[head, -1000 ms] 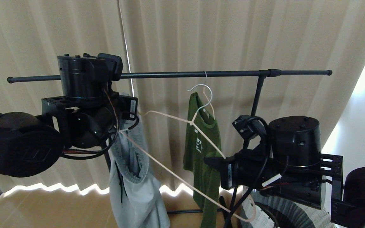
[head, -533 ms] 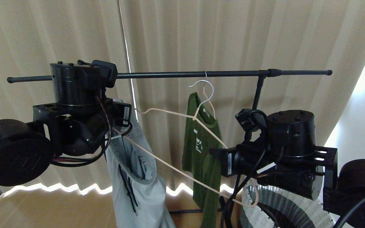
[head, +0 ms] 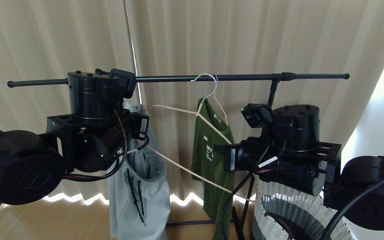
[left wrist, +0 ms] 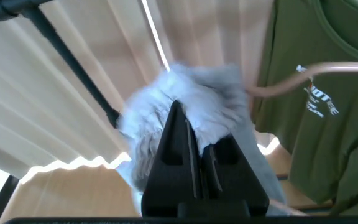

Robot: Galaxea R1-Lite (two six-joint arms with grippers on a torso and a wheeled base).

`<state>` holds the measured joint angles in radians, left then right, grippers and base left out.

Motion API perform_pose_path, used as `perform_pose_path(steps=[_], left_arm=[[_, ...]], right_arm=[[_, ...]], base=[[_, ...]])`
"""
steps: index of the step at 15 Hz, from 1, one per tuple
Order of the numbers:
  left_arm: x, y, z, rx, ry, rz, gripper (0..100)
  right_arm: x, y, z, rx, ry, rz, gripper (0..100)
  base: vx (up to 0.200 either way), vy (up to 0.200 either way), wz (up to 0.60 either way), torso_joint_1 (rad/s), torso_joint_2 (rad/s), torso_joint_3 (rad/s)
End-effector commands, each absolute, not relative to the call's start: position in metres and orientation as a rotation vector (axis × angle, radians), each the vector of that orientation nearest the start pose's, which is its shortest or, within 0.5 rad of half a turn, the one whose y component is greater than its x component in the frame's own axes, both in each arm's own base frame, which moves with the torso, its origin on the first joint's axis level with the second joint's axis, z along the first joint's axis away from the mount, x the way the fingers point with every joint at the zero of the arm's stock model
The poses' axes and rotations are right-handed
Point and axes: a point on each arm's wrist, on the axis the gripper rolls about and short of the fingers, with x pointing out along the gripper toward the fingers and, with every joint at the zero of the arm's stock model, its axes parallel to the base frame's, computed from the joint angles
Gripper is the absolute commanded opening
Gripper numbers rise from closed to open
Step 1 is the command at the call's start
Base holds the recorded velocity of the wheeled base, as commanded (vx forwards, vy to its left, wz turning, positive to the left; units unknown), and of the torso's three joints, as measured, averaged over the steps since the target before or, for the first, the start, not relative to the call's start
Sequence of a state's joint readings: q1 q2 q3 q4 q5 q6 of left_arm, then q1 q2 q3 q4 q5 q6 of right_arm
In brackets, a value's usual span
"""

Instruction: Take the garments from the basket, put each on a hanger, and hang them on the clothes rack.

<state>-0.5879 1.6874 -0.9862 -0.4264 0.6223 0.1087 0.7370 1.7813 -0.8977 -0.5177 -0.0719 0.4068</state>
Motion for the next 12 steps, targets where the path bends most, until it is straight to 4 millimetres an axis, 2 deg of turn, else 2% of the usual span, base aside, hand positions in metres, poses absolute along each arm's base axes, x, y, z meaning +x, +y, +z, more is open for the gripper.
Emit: perform_pose_path(steps=[1, 3, 7, 12], left_arm=[[0.271, -0.165, 0.212, 0.269, 0.236, 0.021, 0], [0.276, -0.168, 0.216, 0.229, 0.225, 0.025, 0], [0.26, -0.182, 0.228, 0.187, 0.184, -0.034, 0], [0.242, -0.191, 0.241, 0.165, 0.149, -0.174, 0]], right_arm=[[0.234, 0.223, 0.173, 0.238, 0.469, 0.607, 0], [0.222, 0.236, 0.166, 0.229, 0.499, 0.652, 0], [0.235, 0.248, 0.151, 0.217, 0.522, 0.634, 0], [0.247, 0.242, 0.149, 0.222, 0.517, 0.591, 0]], base=[[0.0, 0.0, 0.0, 0.0, 0.0, 0.0], [0.0, 0.0, 0.0, 0.0, 0.0, 0.0], [0.0, 0.0, 0.0, 0.0, 0.0, 0.0], [0.0, 0.0, 0.0, 0.0, 0.0, 0.0]])
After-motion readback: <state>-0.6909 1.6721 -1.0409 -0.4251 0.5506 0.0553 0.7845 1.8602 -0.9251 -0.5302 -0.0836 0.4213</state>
